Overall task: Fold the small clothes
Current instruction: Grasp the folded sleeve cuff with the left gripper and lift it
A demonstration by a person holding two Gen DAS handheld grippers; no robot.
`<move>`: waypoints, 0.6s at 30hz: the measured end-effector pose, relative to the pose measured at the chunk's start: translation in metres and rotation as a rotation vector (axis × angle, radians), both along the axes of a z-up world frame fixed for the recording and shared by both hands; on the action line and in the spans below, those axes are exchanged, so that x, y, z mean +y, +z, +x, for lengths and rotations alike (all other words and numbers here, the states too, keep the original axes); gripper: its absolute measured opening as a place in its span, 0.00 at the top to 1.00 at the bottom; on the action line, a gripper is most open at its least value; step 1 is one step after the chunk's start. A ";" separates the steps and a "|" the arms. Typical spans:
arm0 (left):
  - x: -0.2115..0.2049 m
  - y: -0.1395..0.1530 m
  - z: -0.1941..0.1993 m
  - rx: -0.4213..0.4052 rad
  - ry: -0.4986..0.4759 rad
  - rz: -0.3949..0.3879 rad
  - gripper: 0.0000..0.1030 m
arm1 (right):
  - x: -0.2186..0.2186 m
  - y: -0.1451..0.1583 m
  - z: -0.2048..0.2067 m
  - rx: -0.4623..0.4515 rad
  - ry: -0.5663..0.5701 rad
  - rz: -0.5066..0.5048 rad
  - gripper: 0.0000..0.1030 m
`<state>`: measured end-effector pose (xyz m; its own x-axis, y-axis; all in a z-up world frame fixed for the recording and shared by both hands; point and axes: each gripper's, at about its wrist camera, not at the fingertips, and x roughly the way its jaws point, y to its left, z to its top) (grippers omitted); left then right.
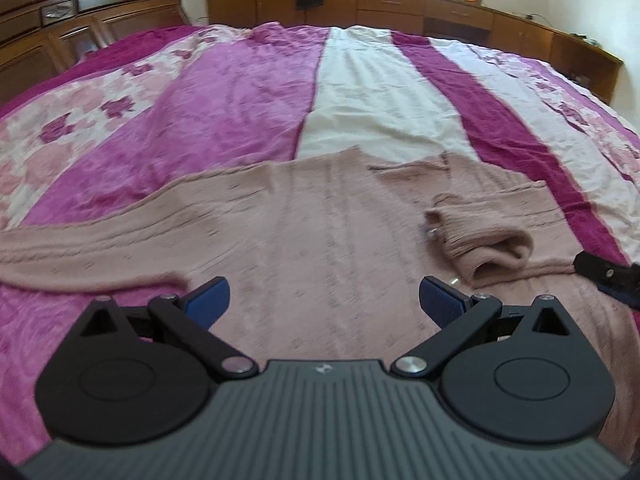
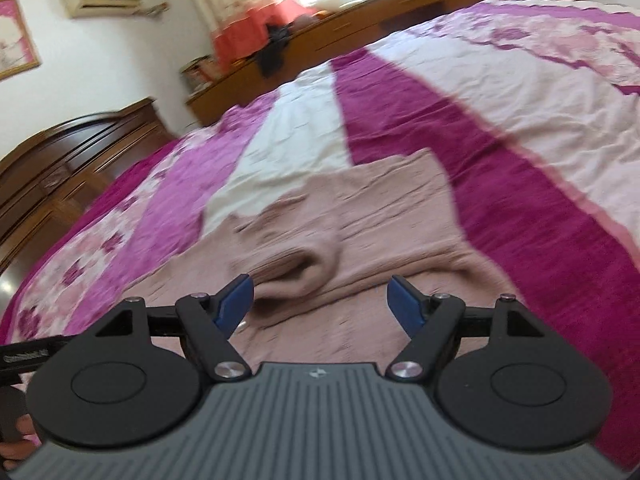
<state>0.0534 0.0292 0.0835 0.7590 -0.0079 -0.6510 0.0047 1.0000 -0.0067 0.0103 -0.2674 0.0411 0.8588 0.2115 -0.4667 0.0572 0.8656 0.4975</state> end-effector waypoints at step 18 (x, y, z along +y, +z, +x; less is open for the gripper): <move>-0.074 -0.044 0.101 0.059 -0.144 -0.199 0.09 | -0.011 -0.043 0.017 -0.005 -0.045 -0.031 0.23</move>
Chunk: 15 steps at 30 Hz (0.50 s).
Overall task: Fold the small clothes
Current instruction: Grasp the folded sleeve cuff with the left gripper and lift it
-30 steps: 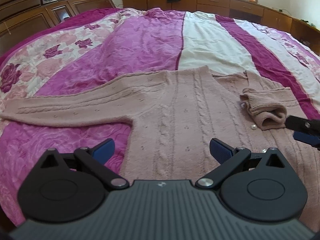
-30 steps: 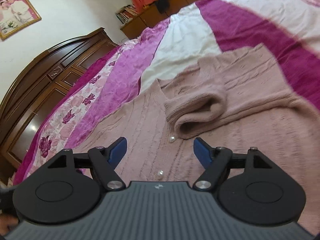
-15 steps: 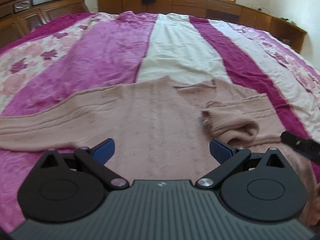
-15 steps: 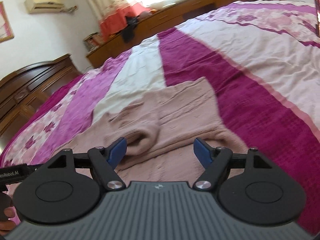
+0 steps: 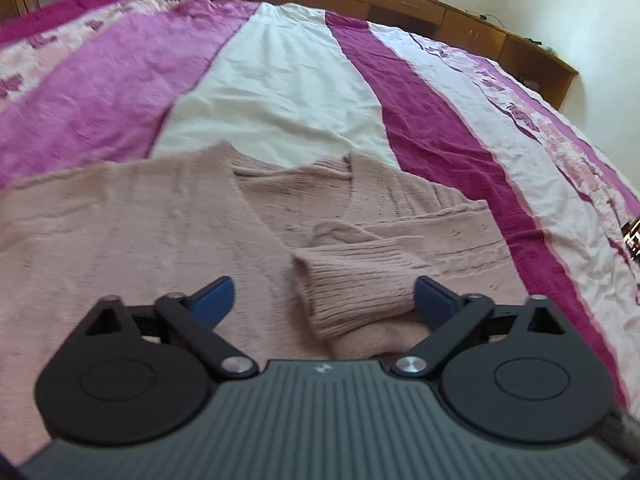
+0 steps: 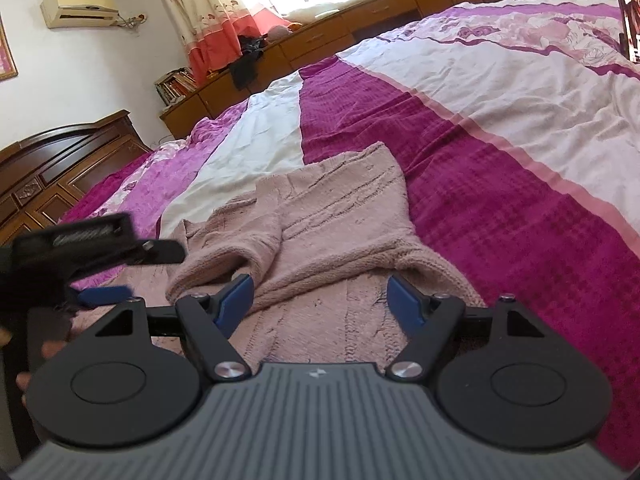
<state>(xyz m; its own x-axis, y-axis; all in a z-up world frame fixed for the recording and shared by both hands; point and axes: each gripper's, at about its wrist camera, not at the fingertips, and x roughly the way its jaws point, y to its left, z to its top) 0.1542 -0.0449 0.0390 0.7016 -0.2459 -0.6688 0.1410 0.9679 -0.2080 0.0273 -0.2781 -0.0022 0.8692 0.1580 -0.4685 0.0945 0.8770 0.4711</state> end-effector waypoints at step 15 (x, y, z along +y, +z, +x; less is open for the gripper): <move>0.015 0.020 0.004 -0.079 0.010 0.001 0.93 | 0.004 -0.005 -0.001 -0.019 0.006 -0.040 0.23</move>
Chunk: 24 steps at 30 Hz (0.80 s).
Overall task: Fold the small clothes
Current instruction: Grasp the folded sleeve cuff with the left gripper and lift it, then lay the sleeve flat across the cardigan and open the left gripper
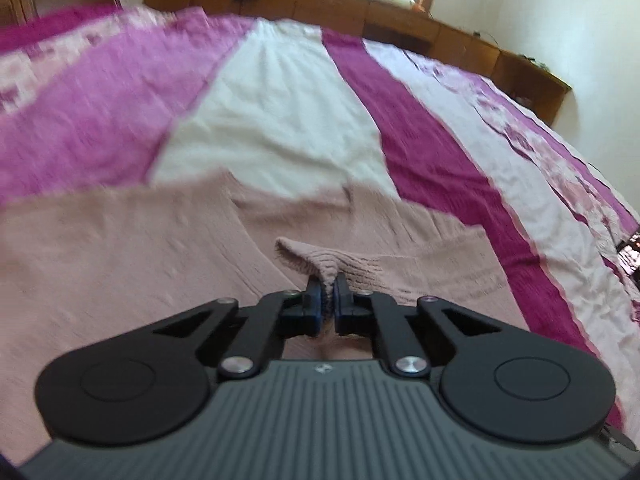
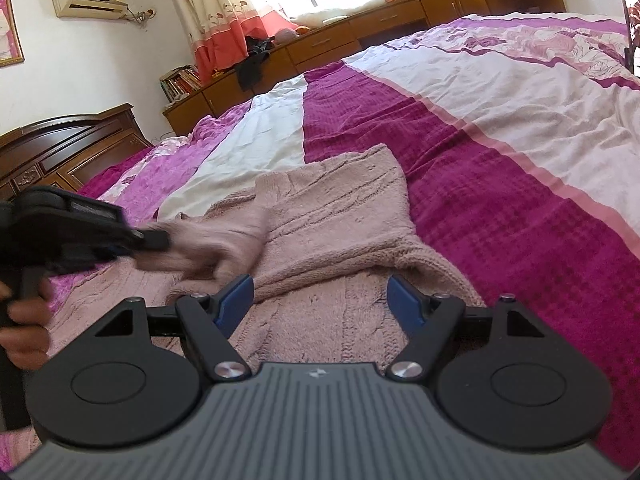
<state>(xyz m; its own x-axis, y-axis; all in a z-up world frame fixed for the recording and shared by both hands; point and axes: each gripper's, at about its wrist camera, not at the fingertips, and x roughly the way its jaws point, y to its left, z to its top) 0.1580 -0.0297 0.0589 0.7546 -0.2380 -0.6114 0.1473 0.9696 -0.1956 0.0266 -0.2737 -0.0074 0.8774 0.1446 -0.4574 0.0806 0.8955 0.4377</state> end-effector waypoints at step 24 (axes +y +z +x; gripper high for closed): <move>0.131 -0.022 -0.026 0.028 0.176 0.301 0.57 | 0.005 0.007 0.000 0.023 0.012 -0.052 0.23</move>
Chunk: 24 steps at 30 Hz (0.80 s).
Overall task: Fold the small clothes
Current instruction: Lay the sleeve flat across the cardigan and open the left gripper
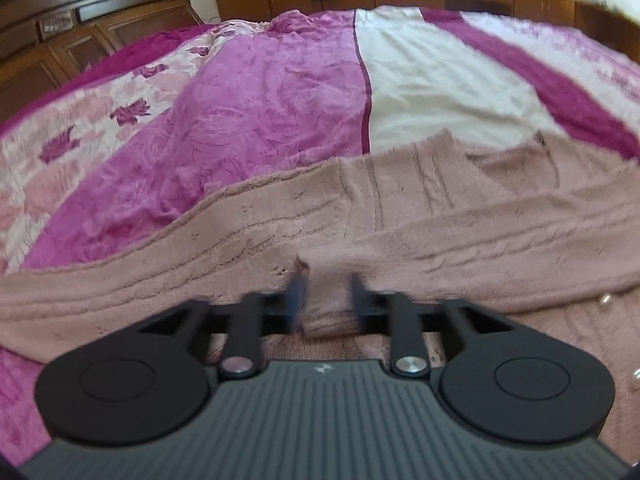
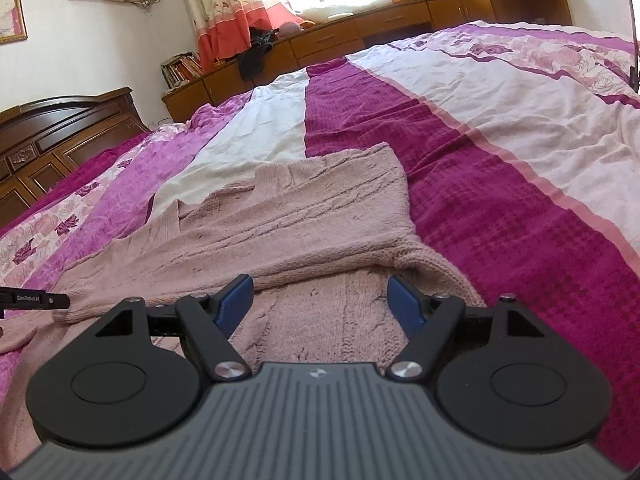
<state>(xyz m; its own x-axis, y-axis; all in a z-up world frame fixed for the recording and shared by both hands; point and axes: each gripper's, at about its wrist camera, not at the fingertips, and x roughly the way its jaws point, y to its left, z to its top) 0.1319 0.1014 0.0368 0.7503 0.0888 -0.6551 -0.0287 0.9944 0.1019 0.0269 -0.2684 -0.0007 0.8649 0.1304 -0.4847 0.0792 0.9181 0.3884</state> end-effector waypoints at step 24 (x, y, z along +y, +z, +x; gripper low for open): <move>0.013 -0.023 0.015 0.019 0.096 -0.044 0.46 | 0.019 -0.006 0.049 0.053 0.059 -0.175 0.22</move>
